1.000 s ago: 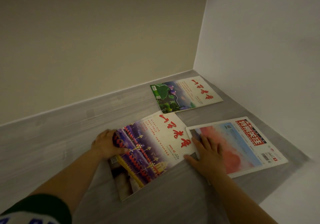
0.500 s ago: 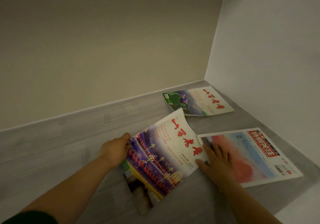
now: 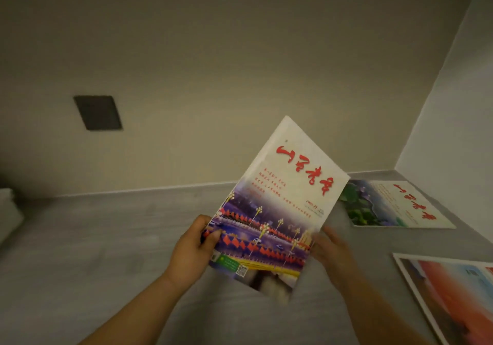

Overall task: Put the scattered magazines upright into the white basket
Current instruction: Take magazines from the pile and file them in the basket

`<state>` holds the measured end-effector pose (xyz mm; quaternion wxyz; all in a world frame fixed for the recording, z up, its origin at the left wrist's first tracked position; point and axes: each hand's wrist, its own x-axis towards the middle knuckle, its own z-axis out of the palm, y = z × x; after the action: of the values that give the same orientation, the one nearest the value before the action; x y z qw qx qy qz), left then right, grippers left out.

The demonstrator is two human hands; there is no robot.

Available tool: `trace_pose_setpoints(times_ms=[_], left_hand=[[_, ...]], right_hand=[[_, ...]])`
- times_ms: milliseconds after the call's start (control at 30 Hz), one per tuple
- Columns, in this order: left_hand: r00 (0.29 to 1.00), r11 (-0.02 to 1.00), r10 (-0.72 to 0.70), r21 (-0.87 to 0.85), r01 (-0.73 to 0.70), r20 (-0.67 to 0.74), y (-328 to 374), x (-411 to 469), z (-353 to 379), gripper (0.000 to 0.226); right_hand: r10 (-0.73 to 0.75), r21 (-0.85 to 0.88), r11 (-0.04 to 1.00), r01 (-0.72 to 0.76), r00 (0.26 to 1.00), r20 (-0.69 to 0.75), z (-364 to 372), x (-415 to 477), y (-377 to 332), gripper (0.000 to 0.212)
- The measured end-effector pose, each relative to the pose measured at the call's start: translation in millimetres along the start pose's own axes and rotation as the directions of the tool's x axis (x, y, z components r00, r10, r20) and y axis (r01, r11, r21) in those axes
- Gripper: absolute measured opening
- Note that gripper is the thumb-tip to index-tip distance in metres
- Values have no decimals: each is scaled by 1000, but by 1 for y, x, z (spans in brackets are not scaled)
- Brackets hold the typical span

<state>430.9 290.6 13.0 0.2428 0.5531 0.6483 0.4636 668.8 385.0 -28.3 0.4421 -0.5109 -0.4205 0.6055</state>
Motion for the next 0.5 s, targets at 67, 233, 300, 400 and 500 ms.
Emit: trace_pose_setpoints(times_ms=[67, 233, 300, 400, 500], left_hand=[[999, 1000, -1, 0, 1, -40, -11, -8, -33, 25], [996, 997, 49, 62, -44, -73, -40, -26, -127, 20], [995, 995, 56, 85, -49, -82, -55, -30, -161, 20], [983, 987, -19, 156, 48, -180, -80, -33, -211, 31], [961, 965, -36, 239, 104, -273, -105, -38, -259, 32]], right_hand=[[-68, 22, 998, 67, 994, 85, 42, -5, -8, 26], [-87, 88, 993, 74, 983, 161, 149, -17, -18, 29], [-104, 29, 995, 100, 976, 191, 196, -24, -18, 29], [-134, -30, 989, 144, 968, 214, 266, -35, -15, 29], [-148, -27, 987, 161, 954, 259, 333, -46, -11, 28]])
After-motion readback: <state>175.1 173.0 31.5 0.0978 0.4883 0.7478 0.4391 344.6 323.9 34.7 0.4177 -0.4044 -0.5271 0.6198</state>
